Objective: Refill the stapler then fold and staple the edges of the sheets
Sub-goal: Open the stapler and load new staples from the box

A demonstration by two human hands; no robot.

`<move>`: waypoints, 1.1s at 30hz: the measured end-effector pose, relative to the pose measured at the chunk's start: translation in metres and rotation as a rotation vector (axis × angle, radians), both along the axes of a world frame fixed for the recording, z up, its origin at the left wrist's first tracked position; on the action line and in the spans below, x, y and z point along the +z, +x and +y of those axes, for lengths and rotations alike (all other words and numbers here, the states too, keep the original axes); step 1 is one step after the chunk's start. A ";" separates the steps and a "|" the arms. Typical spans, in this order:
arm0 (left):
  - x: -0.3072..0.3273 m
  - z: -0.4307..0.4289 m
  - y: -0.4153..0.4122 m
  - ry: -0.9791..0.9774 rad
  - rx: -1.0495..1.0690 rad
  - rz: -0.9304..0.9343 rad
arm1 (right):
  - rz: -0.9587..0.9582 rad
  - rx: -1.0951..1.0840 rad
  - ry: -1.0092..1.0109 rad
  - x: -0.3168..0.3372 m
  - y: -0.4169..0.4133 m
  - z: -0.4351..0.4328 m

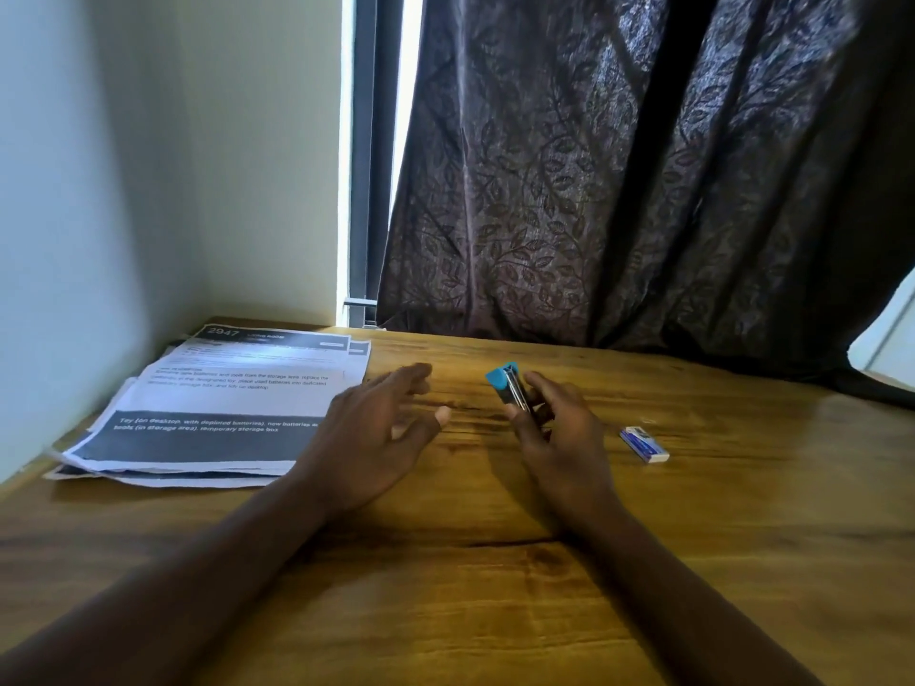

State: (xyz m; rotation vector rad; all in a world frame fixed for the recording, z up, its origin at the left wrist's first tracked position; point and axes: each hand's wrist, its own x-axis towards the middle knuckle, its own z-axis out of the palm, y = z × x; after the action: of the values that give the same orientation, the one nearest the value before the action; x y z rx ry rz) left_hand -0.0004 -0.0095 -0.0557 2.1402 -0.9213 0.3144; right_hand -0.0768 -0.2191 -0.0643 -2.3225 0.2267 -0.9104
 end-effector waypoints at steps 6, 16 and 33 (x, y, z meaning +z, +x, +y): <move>0.001 -0.011 -0.013 -0.371 -0.119 0.218 | -0.114 0.167 -0.341 -0.002 -0.004 0.031; 0.000 -0.009 -0.008 -0.462 -0.204 0.325 | -0.032 0.302 -0.275 -0.001 -0.012 0.037; 0.007 -0.008 -0.010 -0.487 -0.242 0.360 | -0.051 0.464 0.250 0.004 -0.012 0.037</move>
State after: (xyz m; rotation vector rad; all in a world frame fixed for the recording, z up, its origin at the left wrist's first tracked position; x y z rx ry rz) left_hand -0.0104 -0.0176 -0.0483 1.5539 -0.7855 0.0206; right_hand -0.0888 -0.1817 -0.0603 -1.9955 -0.2043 -0.6623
